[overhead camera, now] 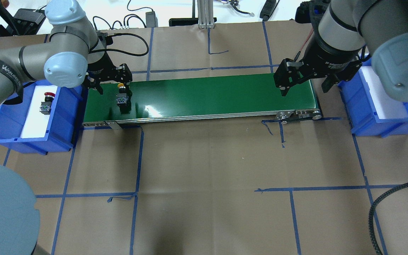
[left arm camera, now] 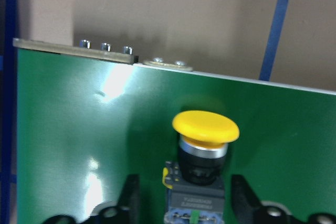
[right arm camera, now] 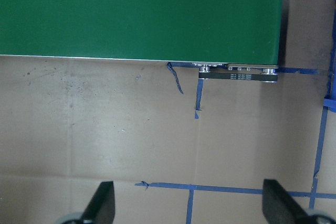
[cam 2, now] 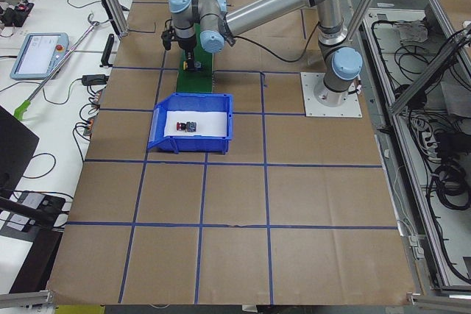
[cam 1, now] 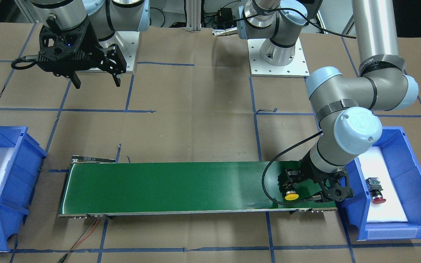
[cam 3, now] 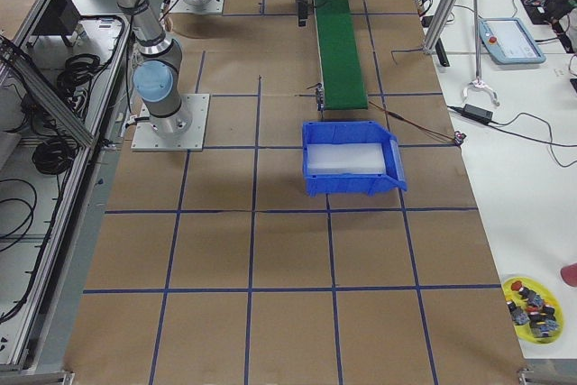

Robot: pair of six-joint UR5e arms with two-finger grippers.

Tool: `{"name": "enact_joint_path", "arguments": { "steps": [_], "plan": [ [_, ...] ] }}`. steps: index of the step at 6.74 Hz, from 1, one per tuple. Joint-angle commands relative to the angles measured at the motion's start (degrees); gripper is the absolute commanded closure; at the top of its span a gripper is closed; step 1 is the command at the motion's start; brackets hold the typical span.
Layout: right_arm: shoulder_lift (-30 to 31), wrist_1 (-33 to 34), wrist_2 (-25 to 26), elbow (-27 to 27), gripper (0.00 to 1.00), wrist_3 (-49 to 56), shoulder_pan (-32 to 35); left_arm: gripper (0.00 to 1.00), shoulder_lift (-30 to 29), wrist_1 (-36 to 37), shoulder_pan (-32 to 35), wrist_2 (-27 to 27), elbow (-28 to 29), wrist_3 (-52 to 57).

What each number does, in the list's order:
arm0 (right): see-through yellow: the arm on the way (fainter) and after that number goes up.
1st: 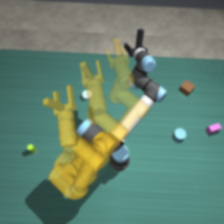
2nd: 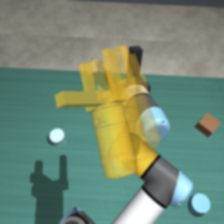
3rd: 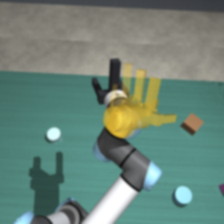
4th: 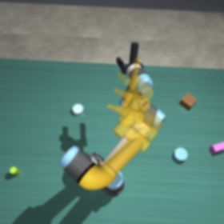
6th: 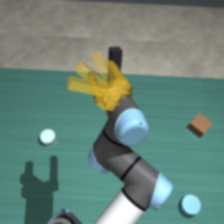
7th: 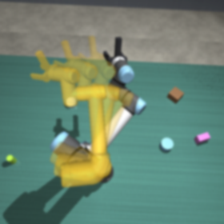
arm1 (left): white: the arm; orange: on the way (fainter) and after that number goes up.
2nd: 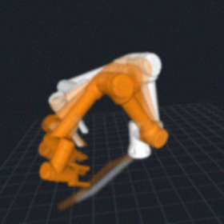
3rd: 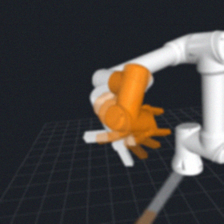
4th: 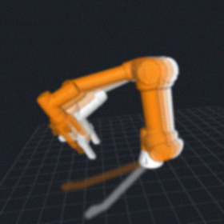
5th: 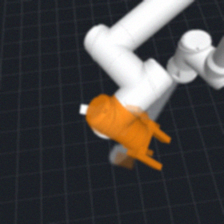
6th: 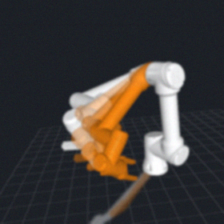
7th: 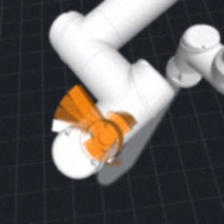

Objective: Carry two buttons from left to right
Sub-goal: 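Release the yellow button on the belt and return the left gripper to the bin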

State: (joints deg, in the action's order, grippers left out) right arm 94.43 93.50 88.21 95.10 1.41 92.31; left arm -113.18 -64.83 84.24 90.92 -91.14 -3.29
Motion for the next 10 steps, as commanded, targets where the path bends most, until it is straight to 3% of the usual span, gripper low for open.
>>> {"name": "enact_joint_path", "arguments": {
  "steps": [1,3,10],
  "plan": [
    [0.0,0.0,-0.1,0.0,0.0,0.0,0.0,0.0,3.7,-7.9,-0.2,0.0,5.0,0.2],
    [-0.1,0.0,-0.1,0.0,0.0,0.0,0.0,0.0,6.0,-17.8,-0.7,0.0,11.9,2.1],
    [0.0,0.0,-0.3,0.0,0.0,0.0,0.0,0.0,3.9,-16.8,-22.1,0.3,12.5,25.1]
  ]
}}
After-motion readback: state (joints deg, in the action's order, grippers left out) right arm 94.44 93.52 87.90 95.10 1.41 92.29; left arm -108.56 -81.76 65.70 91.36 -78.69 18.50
